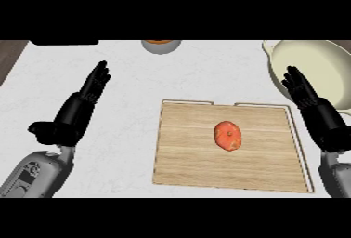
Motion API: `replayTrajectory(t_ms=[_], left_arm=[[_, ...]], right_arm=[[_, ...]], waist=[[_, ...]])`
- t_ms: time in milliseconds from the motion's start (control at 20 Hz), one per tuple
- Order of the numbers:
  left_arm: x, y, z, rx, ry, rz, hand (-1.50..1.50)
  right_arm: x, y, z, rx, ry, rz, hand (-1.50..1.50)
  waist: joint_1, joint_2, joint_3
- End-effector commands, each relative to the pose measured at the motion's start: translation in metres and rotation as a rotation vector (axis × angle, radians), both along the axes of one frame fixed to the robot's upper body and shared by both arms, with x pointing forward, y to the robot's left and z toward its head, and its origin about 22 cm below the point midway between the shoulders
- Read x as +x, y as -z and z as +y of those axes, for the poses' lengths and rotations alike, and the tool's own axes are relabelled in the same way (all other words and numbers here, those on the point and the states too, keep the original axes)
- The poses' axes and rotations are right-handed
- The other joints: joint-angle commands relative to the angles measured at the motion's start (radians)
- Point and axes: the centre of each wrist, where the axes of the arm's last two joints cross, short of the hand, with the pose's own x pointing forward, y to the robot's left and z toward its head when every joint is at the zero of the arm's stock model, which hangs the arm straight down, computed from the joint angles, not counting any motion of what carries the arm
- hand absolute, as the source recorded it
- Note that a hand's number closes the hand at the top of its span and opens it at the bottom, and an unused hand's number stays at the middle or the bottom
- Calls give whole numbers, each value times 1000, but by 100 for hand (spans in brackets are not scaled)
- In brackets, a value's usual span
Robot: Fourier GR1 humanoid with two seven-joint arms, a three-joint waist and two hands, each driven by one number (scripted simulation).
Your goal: Pick the squash from the tray and place it in the pot
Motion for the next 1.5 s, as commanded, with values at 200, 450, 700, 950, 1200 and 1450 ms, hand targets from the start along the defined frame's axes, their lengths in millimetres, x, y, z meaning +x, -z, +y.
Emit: replayTrajectory(t_ms=[200,450,700,950,1200,1450], left_arm=[[-23,66,8,25,-7,358,0],[-38,93,10,-17,-36,500,0],[-37,89,23,8,-43,488,0],[-25,85,24,-14,-7,511,0],[-38,102,23,-8,-31,508,0],[-38,95,12,-5,-21,499,0]], right_arm=[[-2,24,56,-119,-413,178,150],[-16,23,60,-141,-20,-321,-150],[-43,41,71,104,-87,-450,-150],[-41,-19,53,-111,-175,-267,-150],[-40,-53,34,-227,-200,-29,-150],[-22,-59,84,-197,-208,121,-150]], waist=[[39,-8,-1],[-9,-16,3],[2,-19,0],[1,-19,-1],[0,-18,-2],[20,-18,-1]])
